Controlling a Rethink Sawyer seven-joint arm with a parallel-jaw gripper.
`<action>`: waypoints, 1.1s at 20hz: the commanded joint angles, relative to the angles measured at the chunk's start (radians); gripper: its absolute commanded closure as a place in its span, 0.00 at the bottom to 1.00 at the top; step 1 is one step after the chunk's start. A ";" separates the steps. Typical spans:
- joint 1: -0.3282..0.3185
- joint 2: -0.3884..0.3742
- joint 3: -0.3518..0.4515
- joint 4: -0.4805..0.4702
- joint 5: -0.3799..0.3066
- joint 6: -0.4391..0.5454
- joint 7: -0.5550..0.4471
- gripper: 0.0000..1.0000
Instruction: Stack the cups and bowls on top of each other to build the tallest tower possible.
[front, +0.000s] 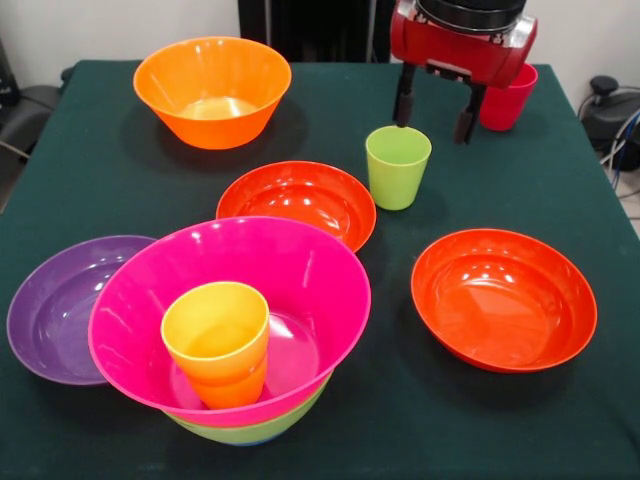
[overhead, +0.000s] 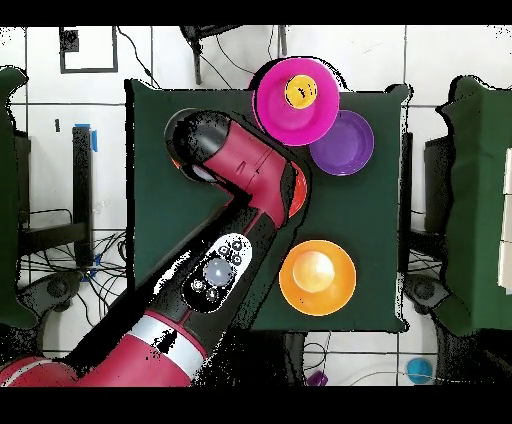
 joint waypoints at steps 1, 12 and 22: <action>-0.007 0.027 0.168 0.075 -0.079 -0.075 0.125 0.00; -0.006 0.018 0.186 0.095 -0.093 -0.102 0.130 0.00; 0.003 0.010 0.207 0.135 -0.084 -0.143 0.141 0.00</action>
